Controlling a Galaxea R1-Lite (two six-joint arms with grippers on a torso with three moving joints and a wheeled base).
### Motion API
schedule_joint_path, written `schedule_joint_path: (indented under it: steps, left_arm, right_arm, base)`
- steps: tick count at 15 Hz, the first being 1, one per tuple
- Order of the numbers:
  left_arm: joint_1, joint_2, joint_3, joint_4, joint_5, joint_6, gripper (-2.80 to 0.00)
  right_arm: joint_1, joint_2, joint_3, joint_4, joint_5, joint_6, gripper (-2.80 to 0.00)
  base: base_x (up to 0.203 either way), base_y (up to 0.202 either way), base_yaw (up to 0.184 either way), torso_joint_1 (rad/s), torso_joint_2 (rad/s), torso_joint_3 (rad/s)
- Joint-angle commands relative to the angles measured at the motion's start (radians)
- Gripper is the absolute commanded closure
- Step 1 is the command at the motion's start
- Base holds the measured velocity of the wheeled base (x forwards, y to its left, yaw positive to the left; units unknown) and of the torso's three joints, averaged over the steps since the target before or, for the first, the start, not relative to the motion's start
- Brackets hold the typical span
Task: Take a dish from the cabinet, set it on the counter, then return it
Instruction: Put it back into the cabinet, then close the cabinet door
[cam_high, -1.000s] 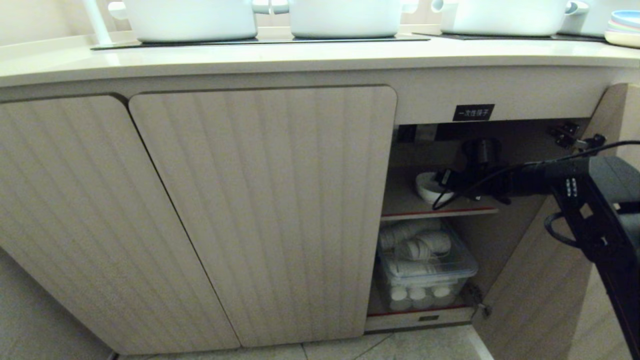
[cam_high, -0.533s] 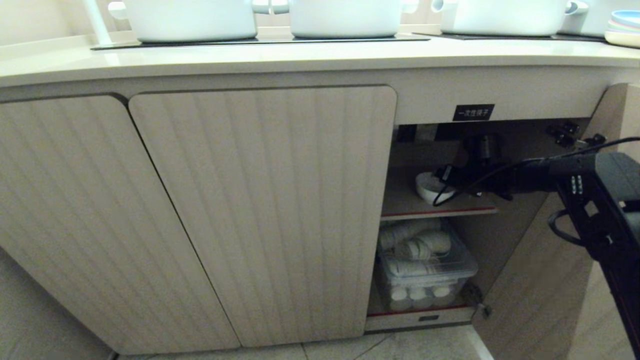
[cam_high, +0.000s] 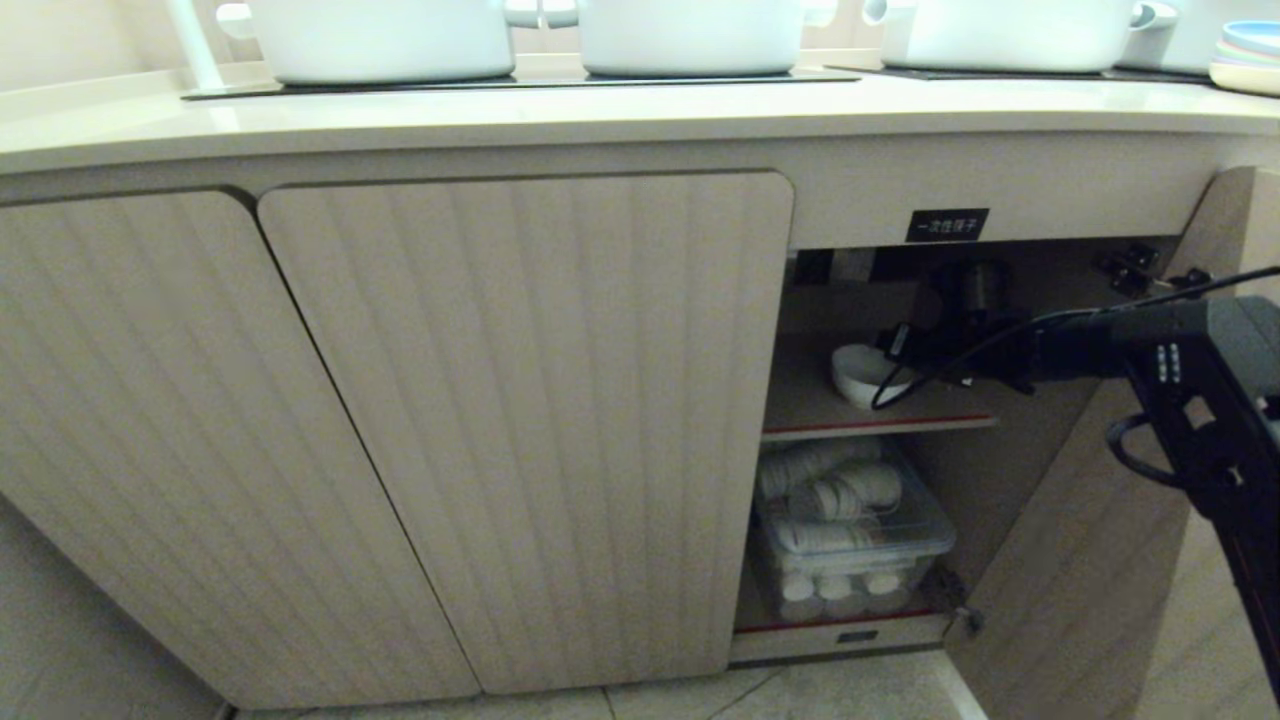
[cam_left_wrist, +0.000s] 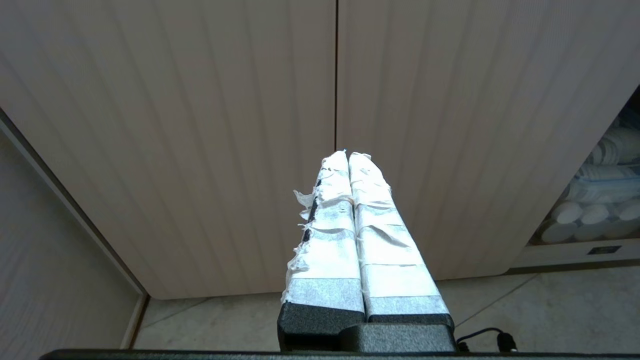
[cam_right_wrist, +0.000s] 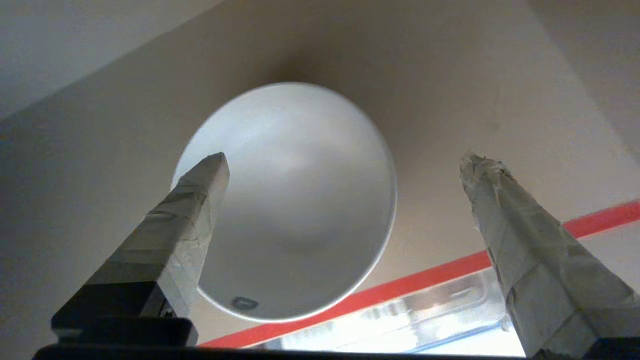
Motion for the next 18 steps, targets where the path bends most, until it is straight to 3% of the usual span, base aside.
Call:
schedule_joint_path:
  steps: [1,6,9,14,18]
  left_arm:
    - [0.000,0.000,0.000,0.000,0.000,-0.001,0.00]
    - [0.000,0.000,0.000,0.000,0.000,0.001,0.00]
    - [0.000,0.000,0.000,0.000,0.000,-0.001,0.00]
    - [0.000,0.000,0.000,0.000,0.000,-0.001,0.00]
    - [0.000,0.000,0.000,0.000,0.000,-0.001,0.00]
  right_arm:
    - [0.001,-0.006,0.010,-0.024,-0.003,-0.010,-2.80]
    - [0.000,-0.018,0.117,-0.242,-0.001,-0.175,-2.80]
    - [0.000,-0.021,0.233,-0.478,0.011,-0.277,-2.80]
    - [0.003,-0.037,0.431,-0.813,0.101,-0.382,-2.80]
    - [0.002,-0.064,0.518,-0.916,0.111,-0.394,-2.80]
  base:
    - [0.000,0.000,0.000,0.000,0.00,0.000]
    - [0.000,0.000,0.000,0.000,0.00,0.000]
    - [0.000,0.000,0.000,0.000,0.00,0.000]
    - [0.000,0.000,0.000,0.000,0.00,0.000]
    - [0.000,0.000,0.000,0.000,0.00,0.000]
